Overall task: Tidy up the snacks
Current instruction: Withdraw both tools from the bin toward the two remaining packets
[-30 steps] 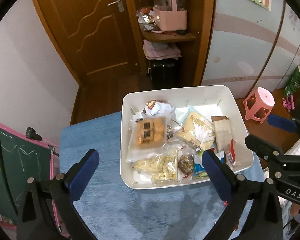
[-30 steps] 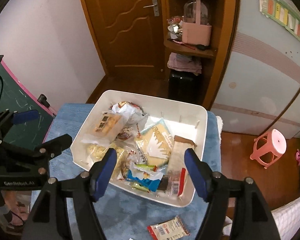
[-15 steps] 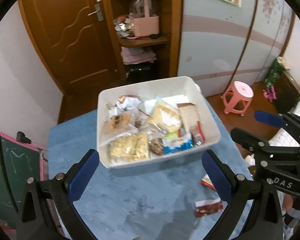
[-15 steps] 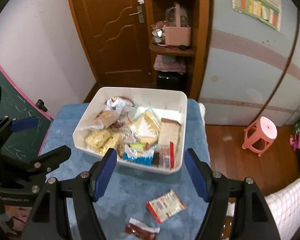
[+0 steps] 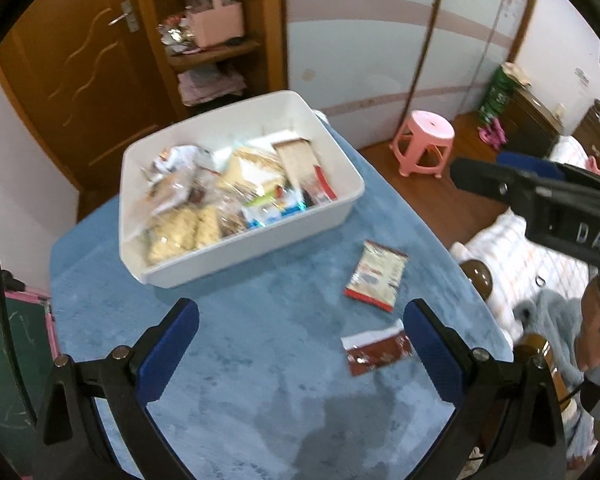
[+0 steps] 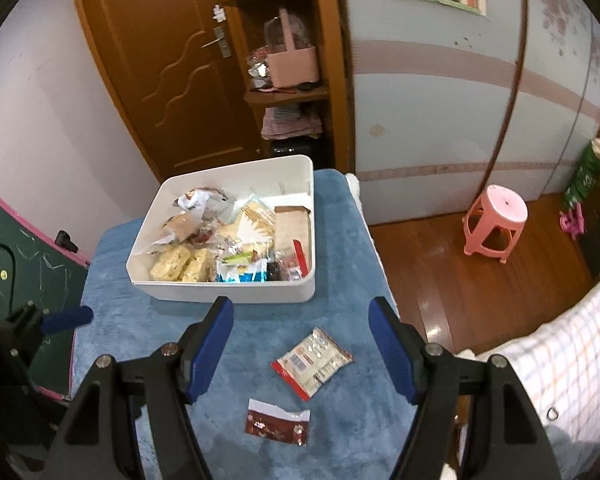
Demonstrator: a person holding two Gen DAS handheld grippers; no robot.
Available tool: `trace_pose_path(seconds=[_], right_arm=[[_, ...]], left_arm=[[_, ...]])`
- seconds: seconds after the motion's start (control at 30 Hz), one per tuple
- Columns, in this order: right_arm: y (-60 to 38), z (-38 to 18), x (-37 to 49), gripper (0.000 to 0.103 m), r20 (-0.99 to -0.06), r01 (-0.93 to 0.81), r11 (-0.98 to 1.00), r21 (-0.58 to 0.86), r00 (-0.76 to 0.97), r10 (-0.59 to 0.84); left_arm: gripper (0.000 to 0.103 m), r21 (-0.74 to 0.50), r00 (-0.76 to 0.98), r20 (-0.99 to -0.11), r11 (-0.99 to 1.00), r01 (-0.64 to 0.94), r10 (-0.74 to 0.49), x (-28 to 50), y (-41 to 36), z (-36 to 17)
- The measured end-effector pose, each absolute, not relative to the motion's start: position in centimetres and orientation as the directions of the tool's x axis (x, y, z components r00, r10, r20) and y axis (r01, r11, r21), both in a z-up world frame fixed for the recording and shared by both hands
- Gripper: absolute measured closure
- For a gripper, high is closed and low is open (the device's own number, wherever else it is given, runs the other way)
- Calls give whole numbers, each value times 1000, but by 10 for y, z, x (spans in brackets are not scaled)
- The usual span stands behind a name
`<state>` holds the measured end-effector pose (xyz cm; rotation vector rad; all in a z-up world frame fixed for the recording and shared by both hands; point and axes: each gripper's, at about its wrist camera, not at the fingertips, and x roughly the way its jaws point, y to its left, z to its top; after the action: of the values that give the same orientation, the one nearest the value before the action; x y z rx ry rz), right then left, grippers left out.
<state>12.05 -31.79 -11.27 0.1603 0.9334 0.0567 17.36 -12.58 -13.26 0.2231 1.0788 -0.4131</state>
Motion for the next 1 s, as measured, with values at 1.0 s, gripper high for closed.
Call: trace_pose_path(seconds=[1.0], right_arm=[[-344,-232,78,32,-917,102,980,174,380,123]], left_arm=[[2,-39,235,-945,791,611,-228,131,-167,-243]])
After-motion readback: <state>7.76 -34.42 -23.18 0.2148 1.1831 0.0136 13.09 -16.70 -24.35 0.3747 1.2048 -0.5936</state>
